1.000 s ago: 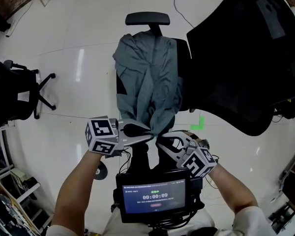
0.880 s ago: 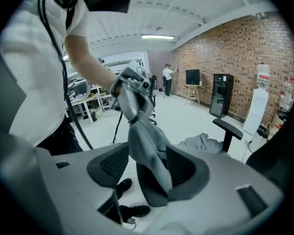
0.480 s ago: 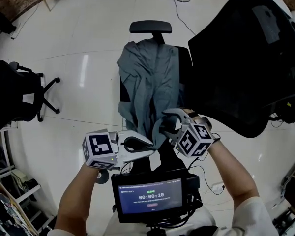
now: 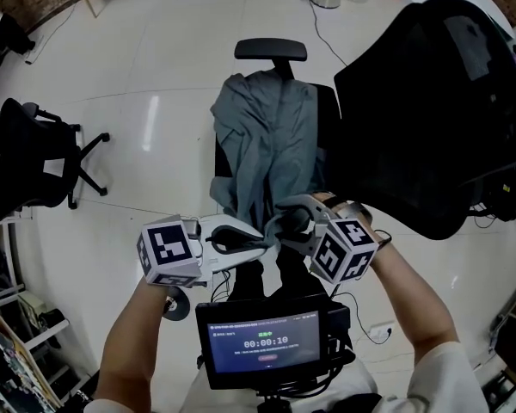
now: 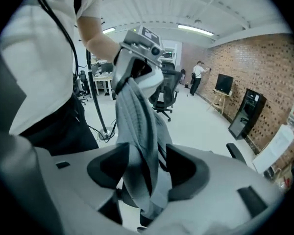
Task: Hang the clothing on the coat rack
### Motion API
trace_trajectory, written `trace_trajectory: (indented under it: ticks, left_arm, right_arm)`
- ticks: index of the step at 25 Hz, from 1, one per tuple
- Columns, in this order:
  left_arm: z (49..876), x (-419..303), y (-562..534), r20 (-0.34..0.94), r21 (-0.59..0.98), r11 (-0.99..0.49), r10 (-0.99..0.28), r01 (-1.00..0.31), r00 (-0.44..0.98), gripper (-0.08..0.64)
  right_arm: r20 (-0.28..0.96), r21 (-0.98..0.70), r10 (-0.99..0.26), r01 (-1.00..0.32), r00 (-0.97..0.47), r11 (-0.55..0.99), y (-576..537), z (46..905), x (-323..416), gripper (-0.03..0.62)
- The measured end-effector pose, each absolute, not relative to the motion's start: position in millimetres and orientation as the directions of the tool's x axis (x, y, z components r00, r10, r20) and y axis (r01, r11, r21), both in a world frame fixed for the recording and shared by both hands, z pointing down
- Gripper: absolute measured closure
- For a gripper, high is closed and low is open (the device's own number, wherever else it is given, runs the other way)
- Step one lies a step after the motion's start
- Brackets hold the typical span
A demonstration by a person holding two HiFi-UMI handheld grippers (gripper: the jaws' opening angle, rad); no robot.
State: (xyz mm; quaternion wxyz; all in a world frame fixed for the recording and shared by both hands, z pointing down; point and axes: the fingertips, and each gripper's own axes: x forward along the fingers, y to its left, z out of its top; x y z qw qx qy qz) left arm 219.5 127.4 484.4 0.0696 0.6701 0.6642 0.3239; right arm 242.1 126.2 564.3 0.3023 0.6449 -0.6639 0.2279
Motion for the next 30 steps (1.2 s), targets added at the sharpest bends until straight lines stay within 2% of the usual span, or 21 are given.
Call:
trace_trajectory:
  ticks: [5,8,9,10,13,14,18,22,28,30]
  left_arm:
    - [470.3,225.4,134.7,0.362,0.472,-0.081,0.926,0.878,-0.109,0.528]
    - [467.7,221.8,141.1,0.402,0.434,-0.053,0.905,0.900,-0.141,0.528]
    - [467.2,220.9,142.2,0.412,0.425,-0.046,0.899,0.904,-0.148,0.528]
    - [466.8,220.4,142.9,0.420,0.417,-0.042,0.895,0.908,-0.152,0.528]
    - [462.3,224.9,141.7,0.421,0.402,-0.058,0.898,0.914,-0.128,0.528]
    - [458.8,228.9,140.9,0.409,0.401,-0.073,0.906,0.913,-0.107,0.528]
    - [442.8,252.1,134.1,0.325,0.398,-0.177,0.945,0.900,0.042,0.528]
    - [439.4,268.8,122.7,0.311,0.345,-0.292,0.932,0.892,0.185,0.525]
    - [420.0,273.6,132.9,0.247,0.285,-0.338,0.930,0.897,0.271,0.509]
    - [415.4,274.5,136.6,0.238,0.242,-0.356,0.924,0.903,0.300,0.468]
  right_arm:
    - [0.688,0.116,-0.725,-0.987,-0.003,0.114,112.1,552.5,245.1,0.344]
    - [0.693,0.087,-0.717,-0.980,-0.071,0.181,105.0,549.5,232.7,0.349]
    - [0.695,0.075,-0.713,-0.975,-0.099,0.208,104.5,548.9,226.2,0.390]
    - [0.697,0.069,-0.707,-0.970,-0.120,0.232,105.0,548.5,220.3,0.393]
    - [0.697,0.066,-0.704,-0.966,-0.133,0.249,108.2,543.7,212.0,0.535]
    - [0.687,0.056,-0.716,-0.973,-0.124,0.223,109.0,539.4,213.6,0.574]
    - [0.597,0.017,-0.802,-1.000,0.031,-0.027,119.0,506.0,245.6,0.578]
    - [0.481,0.015,-0.846,-0.966,0.232,-0.257,138.4,454.1,279.5,0.578]
    - [0.446,0.200,-0.818,-0.931,0.364,-0.305,141.5,394.9,288.8,0.578]
    - [0.424,0.236,-0.817,-0.919,0.391,-0.317,142.2,378.5,290.0,0.578]
